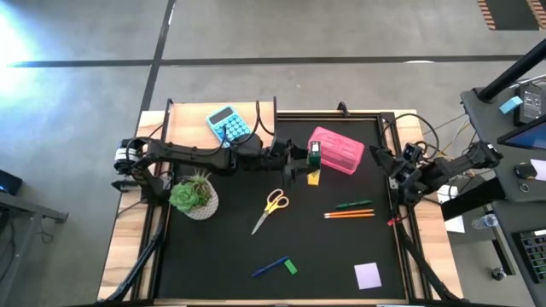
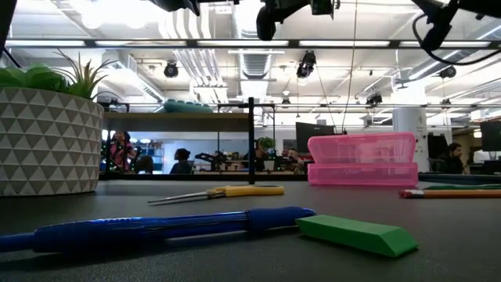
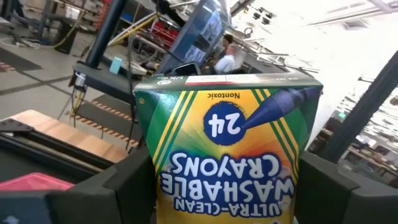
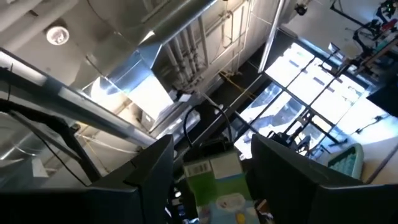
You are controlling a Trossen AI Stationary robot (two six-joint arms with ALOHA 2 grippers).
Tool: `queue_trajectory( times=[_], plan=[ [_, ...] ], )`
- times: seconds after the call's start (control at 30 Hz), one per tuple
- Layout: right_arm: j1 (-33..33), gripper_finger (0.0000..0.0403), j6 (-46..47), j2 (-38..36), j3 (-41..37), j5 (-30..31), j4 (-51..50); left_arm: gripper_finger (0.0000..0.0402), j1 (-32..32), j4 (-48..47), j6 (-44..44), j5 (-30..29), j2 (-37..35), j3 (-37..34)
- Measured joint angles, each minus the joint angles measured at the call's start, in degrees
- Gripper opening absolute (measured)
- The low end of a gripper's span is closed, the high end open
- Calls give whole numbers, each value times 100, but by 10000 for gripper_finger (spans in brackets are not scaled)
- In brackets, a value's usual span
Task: Pack school essentials
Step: Put the yellow crayon box into the pink supply box
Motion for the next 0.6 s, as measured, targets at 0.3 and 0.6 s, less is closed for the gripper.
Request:
queue_trajectory(
  times=[0.3, 0.6],
  plan=[
    [0, 206, -121, 363, 921, 250, -2047, 274, 0, 0, 15, -170, 0, 0],
    [0, 206, -484, 857, 2286, 339, -4019, 274, -2, 26, -26, -169, 0, -2]
  ],
)
